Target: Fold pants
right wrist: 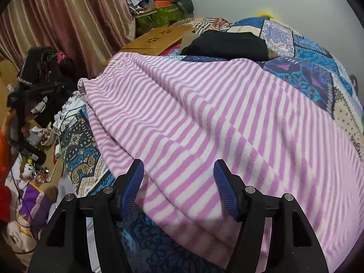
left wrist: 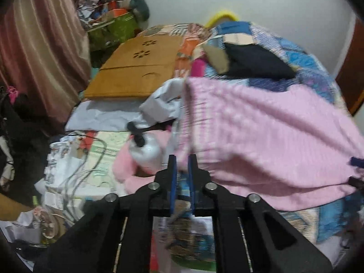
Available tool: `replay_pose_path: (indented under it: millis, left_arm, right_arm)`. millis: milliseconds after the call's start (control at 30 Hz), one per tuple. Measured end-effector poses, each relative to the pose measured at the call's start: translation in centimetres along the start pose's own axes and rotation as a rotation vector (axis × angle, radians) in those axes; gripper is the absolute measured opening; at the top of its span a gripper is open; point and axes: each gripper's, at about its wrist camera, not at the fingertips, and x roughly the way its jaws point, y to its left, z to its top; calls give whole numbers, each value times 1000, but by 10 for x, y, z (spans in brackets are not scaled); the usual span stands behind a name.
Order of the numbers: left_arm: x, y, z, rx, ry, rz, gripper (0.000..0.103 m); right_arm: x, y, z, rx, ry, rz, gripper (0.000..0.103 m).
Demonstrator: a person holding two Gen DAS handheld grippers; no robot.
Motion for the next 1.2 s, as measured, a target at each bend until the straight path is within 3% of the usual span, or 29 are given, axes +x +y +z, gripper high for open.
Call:
replay_pose_path:
  millis: [67, 200, 367, 500, 533, 600, 700, 767, 933, 1033, 1133, 1200]
  left_arm:
    - [-8, -14, 4, 9, -16, -37, 18]
    - [-9, -40, 13, 3, -38, -90, 46]
    - [11, -69, 16, 13, -5, -145, 47]
    - [33, -87, 10, 48, 32, -125, 47]
    - [39, -89, 7, 59, 45, -110, 47]
    - [54, -87, 2, 75, 82, -65, 47]
    - [69, -76, -9, 78, 138, -35, 46]
    - [71, -70, -17, 84, 152, -38, 45]
    - [47, -73, -27, 141, 142, -27, 45]
    - [25, -81, -30, 154, 101, -65, 45]
    - [7, -99, -31, 185, 73, -101, 49]
    - [2, -113, -33, 203, 70, -127, 61]
  right_arm:
    - [-8, -3, -4, -15, 0, -24, 60]
    - [-19, -17, -13, -8, 14, -73, 60]
    - [-16, -23, -20, -15, 35, -71, 60]
    - [-9, -19, -18, -57, 25, -80, 60]
    - [-8, -18, -17, -66, 17, -81, 58]
    - [-7, -18, -15, -74, 6, -81, 37]
    - [-8, -22, -12, -58, -18, -49, 14]
    - [-9, -25, -12, -41, -31, -22, 9]
    - [-10, -19, -15, -71, -17, -2, 10]
    - [-19, -23, -21, -60, -11, -3, 12]
    - [-26, -27, -28, -69, 4, -57, 30]
    - [-29, -30, -34, -79, 7, -77, 34]
